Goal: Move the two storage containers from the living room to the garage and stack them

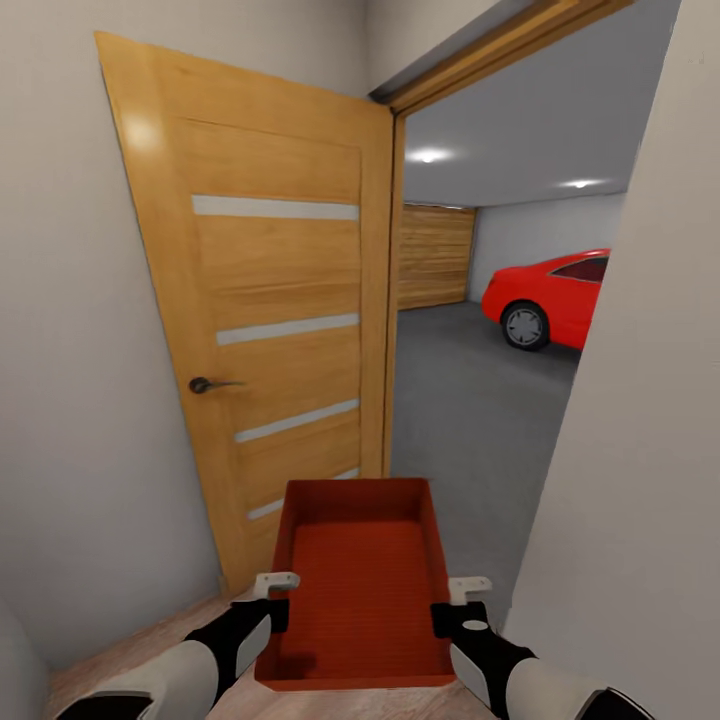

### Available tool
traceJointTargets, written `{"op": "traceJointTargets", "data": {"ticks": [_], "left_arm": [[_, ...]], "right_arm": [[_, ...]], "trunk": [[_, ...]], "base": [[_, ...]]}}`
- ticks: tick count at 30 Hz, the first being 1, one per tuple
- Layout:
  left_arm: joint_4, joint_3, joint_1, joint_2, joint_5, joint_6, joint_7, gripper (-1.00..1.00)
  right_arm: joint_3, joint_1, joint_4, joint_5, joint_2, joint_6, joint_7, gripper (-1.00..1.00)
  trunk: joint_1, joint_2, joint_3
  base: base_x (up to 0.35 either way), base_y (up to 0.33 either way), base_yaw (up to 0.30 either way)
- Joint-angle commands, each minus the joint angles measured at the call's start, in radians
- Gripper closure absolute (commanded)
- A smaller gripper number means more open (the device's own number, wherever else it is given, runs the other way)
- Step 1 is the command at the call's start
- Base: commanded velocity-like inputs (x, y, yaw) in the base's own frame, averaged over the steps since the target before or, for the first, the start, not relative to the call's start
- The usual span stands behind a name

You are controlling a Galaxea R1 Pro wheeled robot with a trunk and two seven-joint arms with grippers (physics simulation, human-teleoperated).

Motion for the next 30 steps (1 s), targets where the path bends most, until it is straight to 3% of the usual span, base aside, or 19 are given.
{"op": "traceJointTargets", "data": {"ticks": [1, 14, 30], "left_arm": [[-0.005, -0.007, 0.000, 0.008, -0.019, 0.007, 0.028, 1.00], [-0.005, -0.008, 0.000, 0.008, -0.020, 0.007, 0.028, 1.00], [-0.005, -0.009, 0.000, 0.008, -0.021, 0.007, 0.028, 1.00]], "right_arm": [[-0.013, -0.001, 0.015, -0.019, -0.009, -0.006, -0.007, 1.00], [-0.013, -0.001, 0.015, -0.019, -0.010, -0.006, -0.007, 1.00], [-0.013, -0.001, 0.015, -0.019, -0.010, -0.006, -0.006, 1.00]], "trunk": [[0.001, -0.002, -0.002], [0.001, -0.002, -0.002], [0.001, -0.002, -0.002]], "base": [[0.059, 0.018, -0.277], [0.007, 0.003, -0.276], [0.157, 0.177, -0.018]]}}
